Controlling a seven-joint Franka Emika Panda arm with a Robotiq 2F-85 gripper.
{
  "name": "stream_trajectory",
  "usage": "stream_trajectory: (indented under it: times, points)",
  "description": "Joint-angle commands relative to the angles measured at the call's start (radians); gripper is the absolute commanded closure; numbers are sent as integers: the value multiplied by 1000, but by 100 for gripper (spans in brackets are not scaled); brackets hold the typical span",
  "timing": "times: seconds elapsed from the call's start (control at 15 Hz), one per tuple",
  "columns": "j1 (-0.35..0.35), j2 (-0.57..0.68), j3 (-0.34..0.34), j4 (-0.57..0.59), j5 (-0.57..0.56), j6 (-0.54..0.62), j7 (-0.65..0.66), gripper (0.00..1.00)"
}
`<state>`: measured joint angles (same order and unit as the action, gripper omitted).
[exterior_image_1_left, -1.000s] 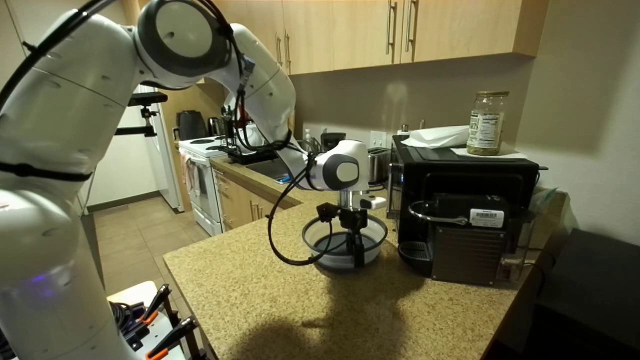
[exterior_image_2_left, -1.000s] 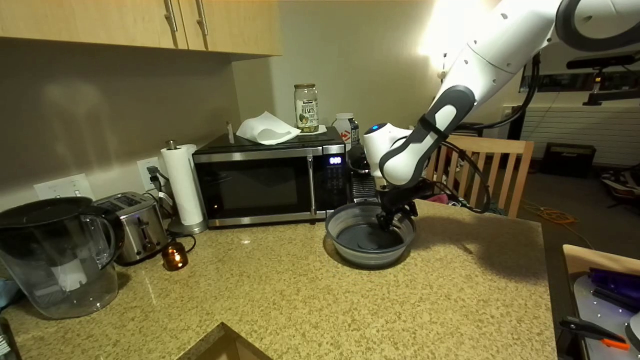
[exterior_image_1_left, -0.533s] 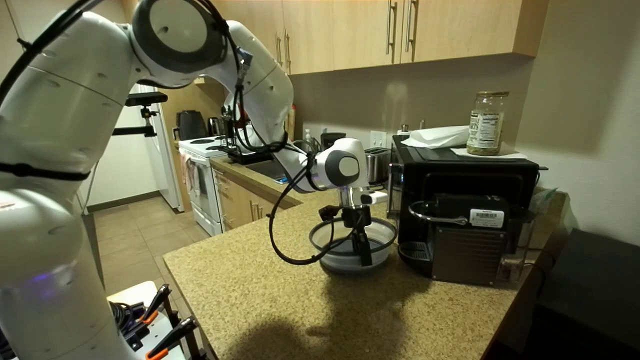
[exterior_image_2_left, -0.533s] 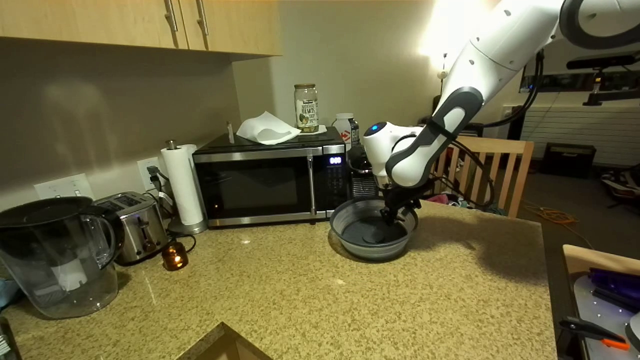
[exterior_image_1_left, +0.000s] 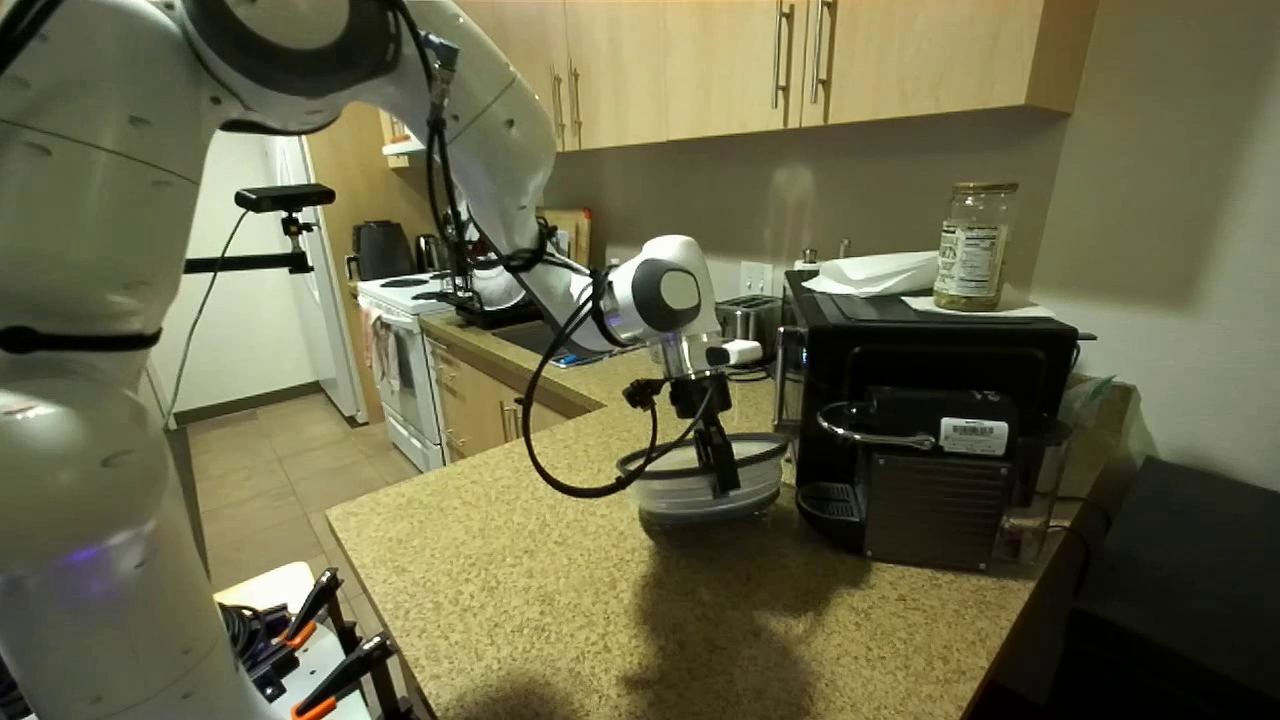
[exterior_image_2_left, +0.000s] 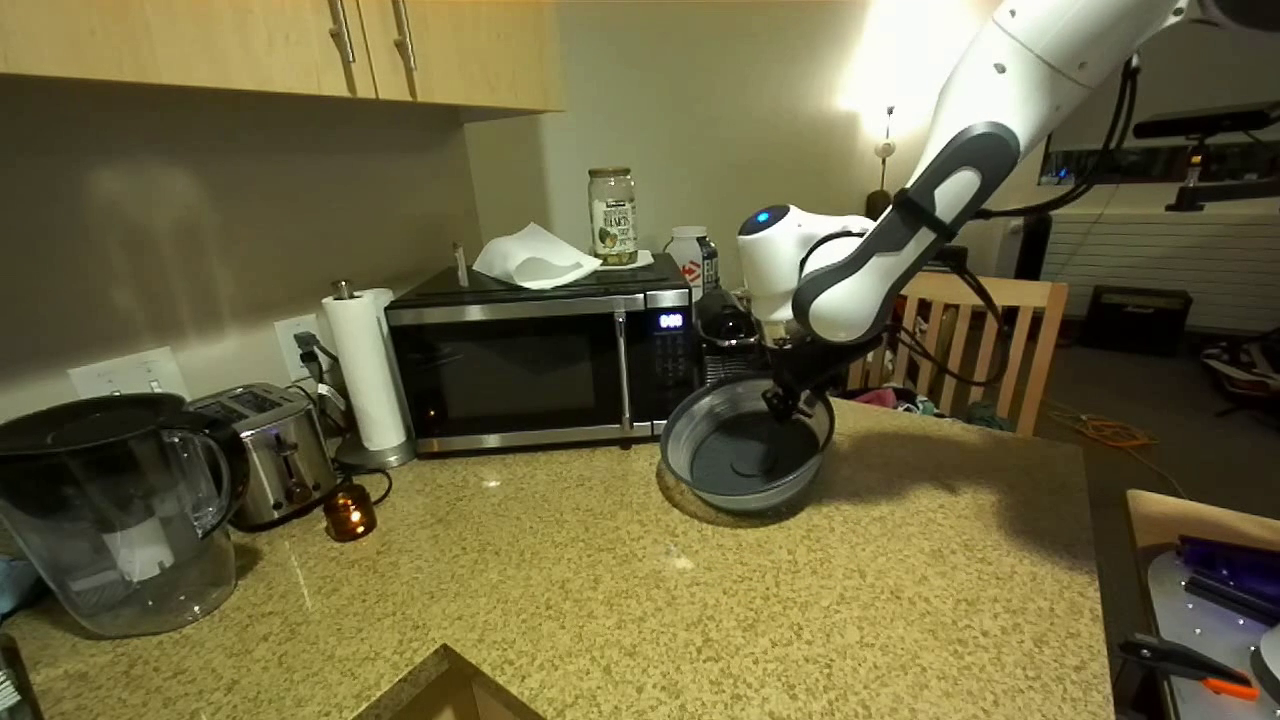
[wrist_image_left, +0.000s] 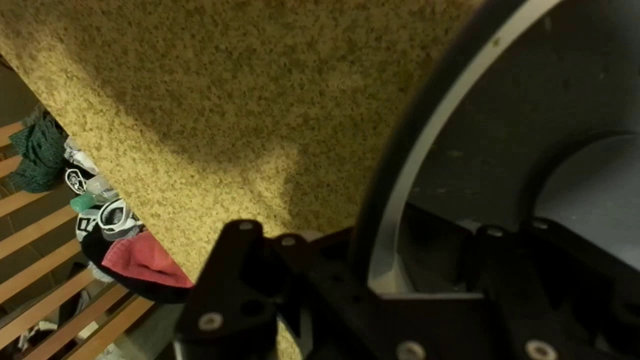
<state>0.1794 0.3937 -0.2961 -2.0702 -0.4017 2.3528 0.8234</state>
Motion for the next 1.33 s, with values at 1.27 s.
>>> stream_trajectory:
  times: [1.27]
  points:
    - [-36,-254,223,-131,-512,-330,389,96]
